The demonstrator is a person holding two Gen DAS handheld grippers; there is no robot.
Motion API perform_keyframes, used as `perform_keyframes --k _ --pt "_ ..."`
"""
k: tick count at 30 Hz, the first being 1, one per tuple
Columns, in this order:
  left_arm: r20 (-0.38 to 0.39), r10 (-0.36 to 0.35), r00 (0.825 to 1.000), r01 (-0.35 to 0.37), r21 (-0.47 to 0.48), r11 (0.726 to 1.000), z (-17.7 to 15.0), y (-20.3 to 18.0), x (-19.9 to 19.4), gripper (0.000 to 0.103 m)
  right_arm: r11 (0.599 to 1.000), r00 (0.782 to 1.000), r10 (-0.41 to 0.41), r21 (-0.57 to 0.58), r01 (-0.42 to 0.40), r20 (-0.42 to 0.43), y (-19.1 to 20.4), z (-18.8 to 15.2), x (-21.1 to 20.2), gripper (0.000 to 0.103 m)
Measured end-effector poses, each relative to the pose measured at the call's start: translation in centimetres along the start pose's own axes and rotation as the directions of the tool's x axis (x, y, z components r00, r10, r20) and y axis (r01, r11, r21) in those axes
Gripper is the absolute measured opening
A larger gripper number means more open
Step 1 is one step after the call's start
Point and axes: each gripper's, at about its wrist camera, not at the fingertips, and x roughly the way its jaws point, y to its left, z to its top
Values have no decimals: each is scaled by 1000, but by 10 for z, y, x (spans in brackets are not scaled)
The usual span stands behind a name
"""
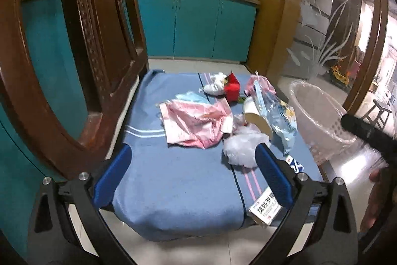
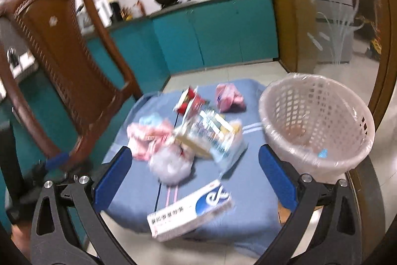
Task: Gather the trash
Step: 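Move the right gripper back over the chair seat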
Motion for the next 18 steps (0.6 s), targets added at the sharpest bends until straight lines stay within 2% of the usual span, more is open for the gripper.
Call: perform_keyframes --k 5,9,18 --pt "-23 -59 998 59 -17 998 -10 -8 -7 99 1000 1000 -26 11 26 -18 -6 -2 -1 100" --pt "-42 -98 994 98 8 995 -16 -20 -14 99 999 999 -38 9 38 -18 -7 -1 1 100" --pt "-50 -105 993 108 61 992 -25 -39 -14 99 999 999 -40 -6 40 -32 -6 -4 4 100"
